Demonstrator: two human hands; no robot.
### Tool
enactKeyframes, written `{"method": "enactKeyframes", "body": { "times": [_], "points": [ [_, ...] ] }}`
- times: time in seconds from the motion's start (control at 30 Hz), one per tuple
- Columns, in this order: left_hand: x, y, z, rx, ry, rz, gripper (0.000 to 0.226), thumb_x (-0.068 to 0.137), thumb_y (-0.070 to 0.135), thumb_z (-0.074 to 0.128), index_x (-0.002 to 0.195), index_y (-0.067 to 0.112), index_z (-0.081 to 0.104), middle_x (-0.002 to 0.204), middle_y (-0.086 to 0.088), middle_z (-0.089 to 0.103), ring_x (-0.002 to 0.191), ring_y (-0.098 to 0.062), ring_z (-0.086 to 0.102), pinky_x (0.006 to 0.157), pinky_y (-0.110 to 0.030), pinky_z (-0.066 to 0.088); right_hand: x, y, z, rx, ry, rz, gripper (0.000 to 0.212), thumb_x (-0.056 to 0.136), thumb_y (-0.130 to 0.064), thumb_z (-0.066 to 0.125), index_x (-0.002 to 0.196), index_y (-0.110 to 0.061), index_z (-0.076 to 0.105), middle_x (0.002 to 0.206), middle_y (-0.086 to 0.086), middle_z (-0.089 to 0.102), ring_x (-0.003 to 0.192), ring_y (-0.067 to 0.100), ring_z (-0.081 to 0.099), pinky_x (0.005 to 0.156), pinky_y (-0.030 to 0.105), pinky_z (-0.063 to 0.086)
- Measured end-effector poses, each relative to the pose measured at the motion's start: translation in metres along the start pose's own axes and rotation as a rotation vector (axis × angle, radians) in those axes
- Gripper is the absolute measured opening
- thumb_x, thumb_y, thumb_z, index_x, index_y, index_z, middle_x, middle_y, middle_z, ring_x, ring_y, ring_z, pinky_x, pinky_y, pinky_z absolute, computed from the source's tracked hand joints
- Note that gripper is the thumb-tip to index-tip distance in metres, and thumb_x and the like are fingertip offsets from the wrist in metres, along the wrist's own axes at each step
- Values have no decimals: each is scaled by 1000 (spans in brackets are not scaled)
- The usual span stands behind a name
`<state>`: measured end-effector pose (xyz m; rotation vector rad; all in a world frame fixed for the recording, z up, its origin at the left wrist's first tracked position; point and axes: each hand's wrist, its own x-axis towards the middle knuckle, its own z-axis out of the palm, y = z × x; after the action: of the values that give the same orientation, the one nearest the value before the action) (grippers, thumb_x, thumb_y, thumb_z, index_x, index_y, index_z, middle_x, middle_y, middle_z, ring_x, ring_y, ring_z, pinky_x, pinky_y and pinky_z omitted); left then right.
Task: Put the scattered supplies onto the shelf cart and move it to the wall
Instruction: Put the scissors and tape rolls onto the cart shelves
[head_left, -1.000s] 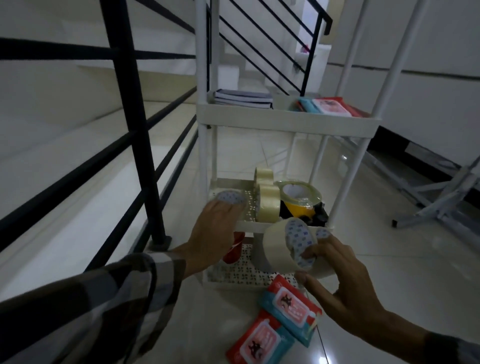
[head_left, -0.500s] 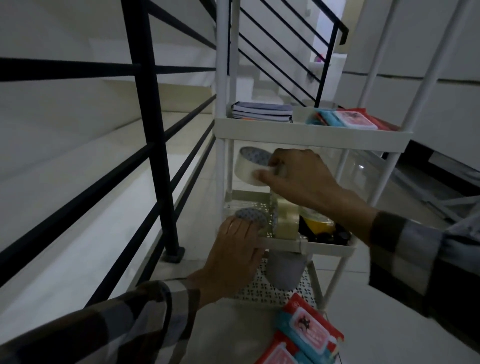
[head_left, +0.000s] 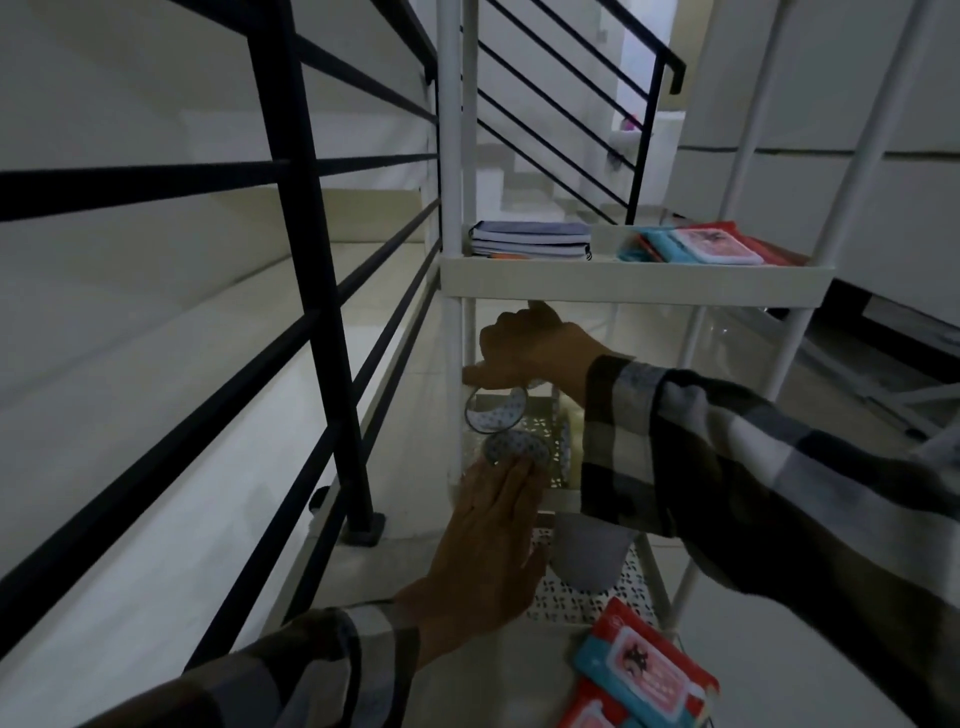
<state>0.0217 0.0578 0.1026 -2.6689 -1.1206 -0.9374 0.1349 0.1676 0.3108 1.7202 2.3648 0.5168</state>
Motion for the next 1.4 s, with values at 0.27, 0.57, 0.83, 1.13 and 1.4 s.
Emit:
{"method": "enactKeyframes", "body": {
  "times": [0.27,0.57,0.83,1.13,1.4],
  "points": [
    [2,4,3,-7,46,14,78,96,39,60,162,6,33,164,-15,37,153,-36,34,124,-58,24,-8,13,24,232,145,96,73,89,-86,27,60,-20,44,66,-1,52,62,17,46,100,46,38],
    [4,1,5,24,49,29,79,97,40,56,163,5,30,165,-17,36,154,-36,33,125,-59,24,2,7,34,140,191,41,63,93,-79,31,62,-25,34,76,-1,51,83,23,53,104,45,33],
    [4,-2,0,46,3,47,82,97,40,58,164,6,25,167,-15,32,156,-33,27,126,-58,20,7,20,27,562,200,122,19,80,-34,83,83,-22,68,99,3,72,95,23,68,76,30,50],
    [6,1,1,89,-28,18,86,95,41,61,165,6,25,166,-15,33,156,-33,27,125,-58,24,-5,24,28,823,351,310,27,78,-31,86,97,-15,75,114,5,68,104,20,61,87,33,54],
    [7,1,5,119,-13,6,84,94,40,63,162,4,31,166,-16,36,156,-34,29,125,-58,24,-9,10,36,847,231,310,38,75,-31,90,102,-8,75,110,7,72,99,21,69,81,29,60]
  ]
}}
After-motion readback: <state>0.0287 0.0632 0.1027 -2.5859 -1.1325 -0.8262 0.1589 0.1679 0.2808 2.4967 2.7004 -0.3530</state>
